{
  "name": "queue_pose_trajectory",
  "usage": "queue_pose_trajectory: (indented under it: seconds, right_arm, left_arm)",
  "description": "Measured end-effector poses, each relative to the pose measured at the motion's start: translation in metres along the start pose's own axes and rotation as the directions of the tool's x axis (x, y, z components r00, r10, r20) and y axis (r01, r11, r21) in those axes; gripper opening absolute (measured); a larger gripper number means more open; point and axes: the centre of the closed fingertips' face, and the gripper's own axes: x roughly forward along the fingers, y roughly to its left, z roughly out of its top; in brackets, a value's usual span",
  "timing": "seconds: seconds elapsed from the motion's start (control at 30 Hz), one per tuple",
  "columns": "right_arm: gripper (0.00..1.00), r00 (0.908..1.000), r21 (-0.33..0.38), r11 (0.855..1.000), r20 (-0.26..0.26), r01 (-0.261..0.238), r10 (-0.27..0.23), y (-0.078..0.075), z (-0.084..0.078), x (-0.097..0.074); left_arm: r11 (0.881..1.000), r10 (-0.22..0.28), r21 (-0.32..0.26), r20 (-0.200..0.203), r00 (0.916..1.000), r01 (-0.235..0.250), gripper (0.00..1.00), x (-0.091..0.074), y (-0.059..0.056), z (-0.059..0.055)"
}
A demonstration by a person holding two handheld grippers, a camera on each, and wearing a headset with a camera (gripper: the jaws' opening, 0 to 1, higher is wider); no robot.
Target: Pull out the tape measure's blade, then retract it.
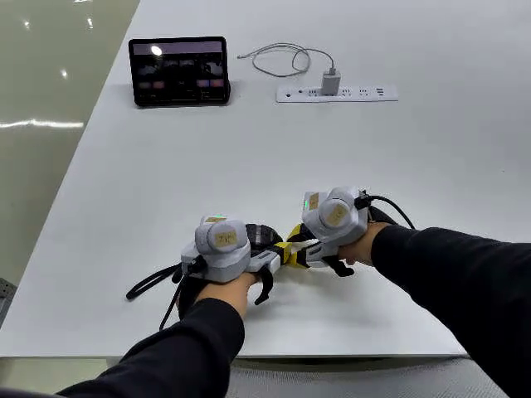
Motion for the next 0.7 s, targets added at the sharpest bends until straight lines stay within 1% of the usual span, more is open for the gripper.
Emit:
queue_pose_trajectory:
  seconds: [0.07, 0.13, 0.17, 0.23, 0.33, 0.47, 0.53, 0.6, 0.67, 0.7]
  right_arm:
    - [0.24, 0.9999, 0.006, 1.0, 0.008, -0.007, 0.007, 0.002, 0.001, -0.001]
    - [0.29, 0.9997, 0.018, 1.0, 0.022, -0.008, 0.007, 0.003, 0.003, -0.001]
    - [0.31, 0.9993, 0.031, 0.999, 0.034, -0.017, 0.016, 0.005, 0.005, -0.002]
    - [0.35, 0.9991, 0.016, 1.0, 0.041, -0.013, 0.013, 0.004, 0.006, -0.004]
    - [0.39, 0.9983, 0.031, 0.999, 0.056, -0.018, 0.016, 0.005, 0.008, -0.007]
    - [0.47, 0.9983, 0.043, 0.999, 0.056, -0.021, 0.019, 0.004, 0.008, -0.008]
    - [0.53, 0.9982, 0.066, 0.998, 0.06, -0.014, 0.01, 0.001, 0.008, -0.009]
    - [0.58, 0.9978, 0.092, 0.996, 0.066, -0.018, 0.012, 0.001, 0.01, -0.01]
    - [0.64, 0.9977, 0.113, 0.994, 0.068, -0.009, 0.001, 0.0, 0.011, -0.01]
    - [0.67, 0.9976, 0.13, 0.991, 0.069, -0.008, -0.001, 0.0, 0.011, -0.01]
  left_arm:
    - [1.0, -0.003, 0.006, 0.002, 1.0, 0.003, 0.63, 0.0, 0.0, 0.0]
    - [1.0, -0.004, 0.006, 0.002, 1.0, 0.004, 0.63, 0.0, 0.0, 0.0]
    - [1.0, -0.004, 0.007, 0.006, 1.0, 0.004, 0.63, 0.001, 0.0, 0.0]
    - [1.0, -0.004, 0.006, 0.008, 1.0, 0.004, 0.63, 0.001, 0.0, 0.0]
    - [1.0, -0.005, -0.001, 0.002, 1.0, 0.005, 0.63, 0.0, -0.001, 0.0]
    - [1.0, -0.013, 0.001, -0.001, 0.9999, 0.013, 0.64, 0.0, -0.001, 0.0]
    - [1.0, -0.012, 0.001, -0.005, 0.9999, 0.012, 0.64, 0.0, -0.001, 0.0]
    - [1.0, -0.015, 0.0, -0.004, 0.9999, 0.015, 0.64, 0.0, -0.001, 0.0]
    - [1.0, -0.023, 0.007, -0.014, 0.9996, 0.023, 0.64, 0.0, -0.002, 0.0]
    - [0.999, -0.028, 0.014, -0.025, 0.9993, 0.029, 0.64, -0.001, -0.002, -0.001]
